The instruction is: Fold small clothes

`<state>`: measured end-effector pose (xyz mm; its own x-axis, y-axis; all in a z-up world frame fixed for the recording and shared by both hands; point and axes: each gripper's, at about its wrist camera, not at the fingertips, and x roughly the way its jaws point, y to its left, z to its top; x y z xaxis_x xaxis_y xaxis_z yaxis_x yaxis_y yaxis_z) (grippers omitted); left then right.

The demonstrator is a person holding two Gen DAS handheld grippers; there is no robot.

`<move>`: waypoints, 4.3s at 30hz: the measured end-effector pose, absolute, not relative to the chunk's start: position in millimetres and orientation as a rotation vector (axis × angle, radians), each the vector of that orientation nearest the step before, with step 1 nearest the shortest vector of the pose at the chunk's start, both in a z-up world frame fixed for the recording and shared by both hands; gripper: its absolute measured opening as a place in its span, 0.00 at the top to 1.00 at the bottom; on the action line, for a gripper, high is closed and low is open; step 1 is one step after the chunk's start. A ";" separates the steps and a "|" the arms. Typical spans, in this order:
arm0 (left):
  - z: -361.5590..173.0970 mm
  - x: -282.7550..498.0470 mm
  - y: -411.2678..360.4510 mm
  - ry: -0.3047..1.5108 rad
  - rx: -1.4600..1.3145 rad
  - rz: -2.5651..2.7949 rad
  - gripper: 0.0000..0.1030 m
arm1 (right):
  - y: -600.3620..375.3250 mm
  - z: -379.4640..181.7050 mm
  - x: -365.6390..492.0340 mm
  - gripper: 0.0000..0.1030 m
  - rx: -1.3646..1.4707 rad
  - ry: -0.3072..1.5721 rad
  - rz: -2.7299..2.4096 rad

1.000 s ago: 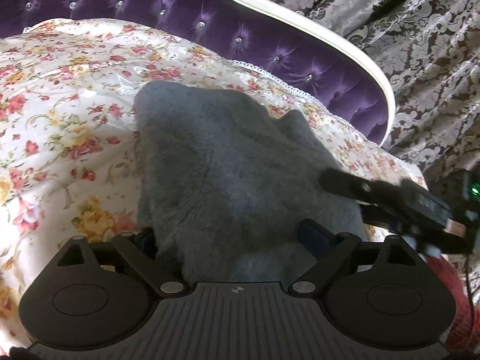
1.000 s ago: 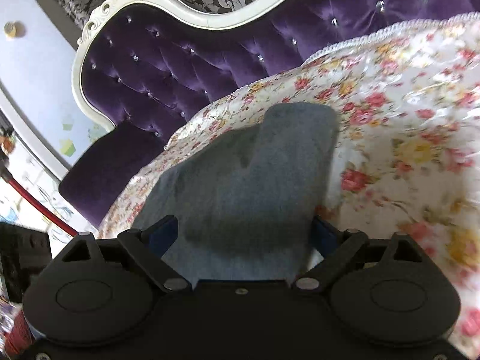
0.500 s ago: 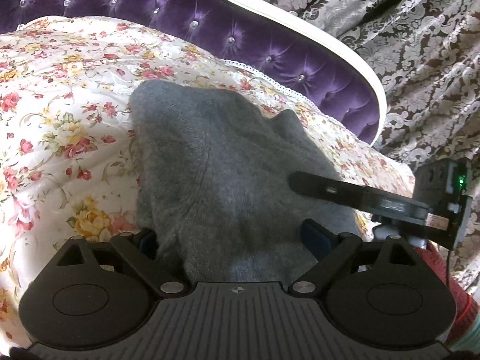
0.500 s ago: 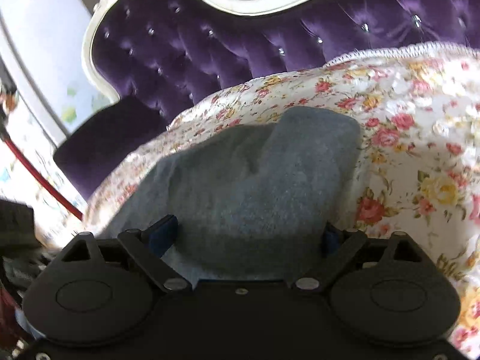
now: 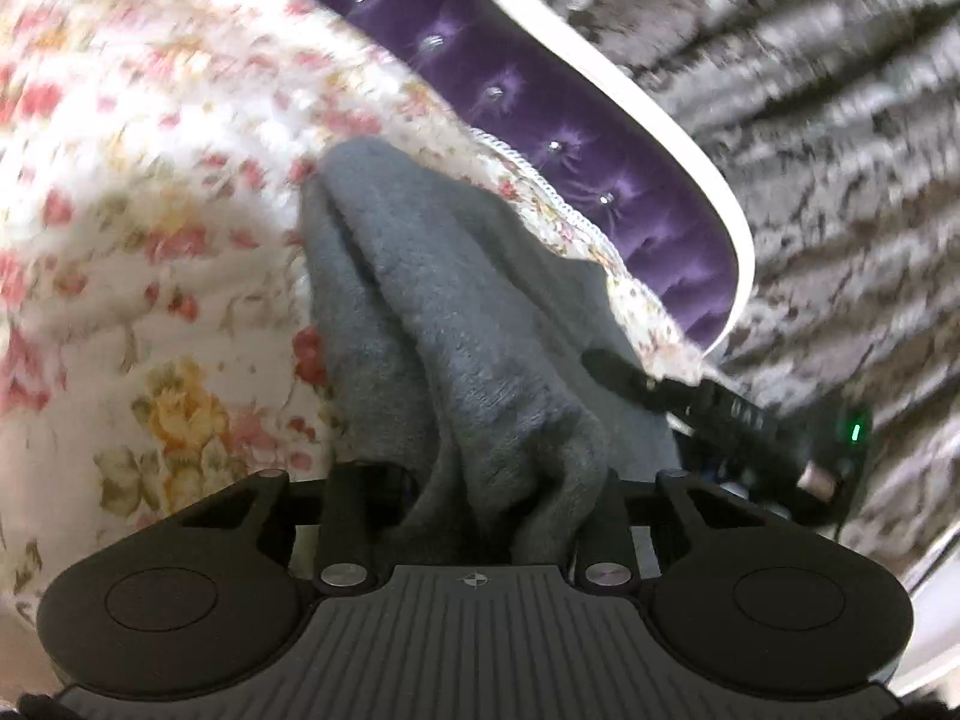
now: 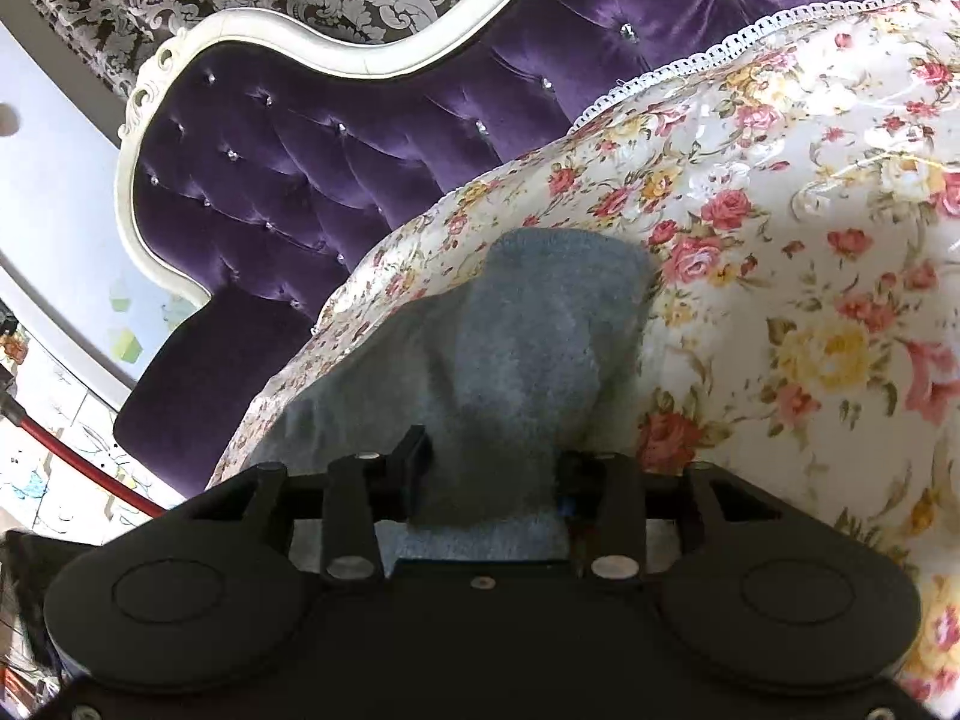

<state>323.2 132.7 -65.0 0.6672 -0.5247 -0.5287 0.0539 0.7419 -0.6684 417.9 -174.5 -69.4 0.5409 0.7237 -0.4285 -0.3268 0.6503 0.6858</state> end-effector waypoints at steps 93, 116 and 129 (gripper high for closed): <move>-0.6 75.2 70.6 0.572 -0.204 -0.154 0.28 | -186.6 -20.3 55.9 0.52 0.072 0.549 0.386; 7.6 60.6 42.4 0.563 -0.030 -0.068 0.03 | -187.0 -0.8 48.7 0.01 0.122 0.487 0.343; 28.5 53.9 3.3 0.621 0.069 0.029 0.01 | -199.2 4.0 49.1 0.00 0.180 0.543 0.241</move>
<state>53.9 3.3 28.5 0.8130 0.0483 -0.5803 -0.0068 0.9973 0.0736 49.1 -199.2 4.0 0.8293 0.2731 -0.4876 -0.1786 0.9562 0.2319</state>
